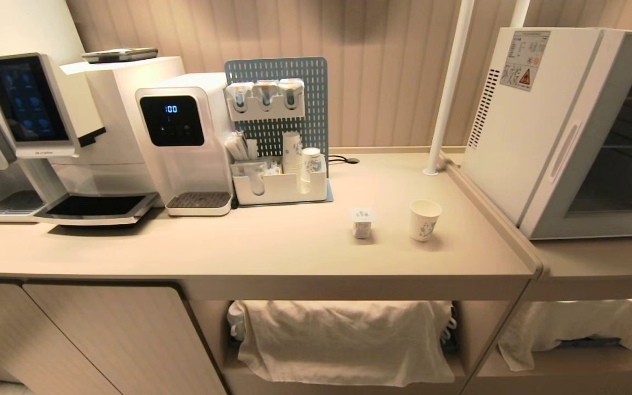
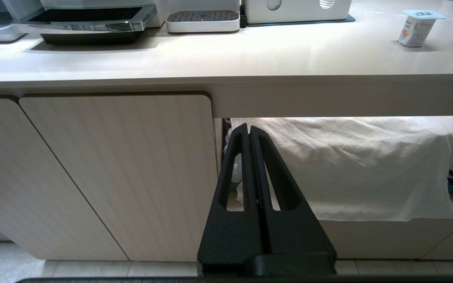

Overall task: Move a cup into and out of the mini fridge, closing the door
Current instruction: Open the freezer door

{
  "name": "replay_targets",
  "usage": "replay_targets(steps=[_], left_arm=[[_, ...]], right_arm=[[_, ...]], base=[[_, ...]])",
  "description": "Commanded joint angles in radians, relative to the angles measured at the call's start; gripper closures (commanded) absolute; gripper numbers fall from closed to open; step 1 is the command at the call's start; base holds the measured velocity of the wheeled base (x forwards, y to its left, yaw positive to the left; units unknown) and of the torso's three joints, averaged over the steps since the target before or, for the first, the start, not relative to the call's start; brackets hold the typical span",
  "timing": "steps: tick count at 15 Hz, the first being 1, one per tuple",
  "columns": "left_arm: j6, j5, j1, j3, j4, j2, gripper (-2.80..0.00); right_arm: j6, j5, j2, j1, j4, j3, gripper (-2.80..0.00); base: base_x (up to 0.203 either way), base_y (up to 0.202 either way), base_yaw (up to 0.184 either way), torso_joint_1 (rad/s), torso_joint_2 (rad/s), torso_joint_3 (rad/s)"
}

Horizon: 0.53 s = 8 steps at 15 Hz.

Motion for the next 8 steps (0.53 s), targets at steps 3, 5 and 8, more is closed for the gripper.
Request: replay_targets(steps=[3,5,8], left_arm=[[-0.011,-0.001,0.0,0.0,-0.004,0.0,0.0],[-0.011,-0.001,0.0,0.0,-0.004,0.0,0.0],[-0.003,-0.001,0.0,0.0,-0.007,0.0,0.0]], right_arm=[[0.006,0.0,0.002,0.001,0.002,0.0,0.0],[0.007,0.0,0.002,0.001,0.001,0.0,0.0],[0.009,-0.001,0.002,0.001,0.002,0.0,0.0]], base=[[0.0,0.0,0.0,0.0,0.0,0.0],[0.0,0.0,0.0,0.0,0.0,0.0],[0.069,-0.043,0.004,-0.003,-0.01,0.001]])
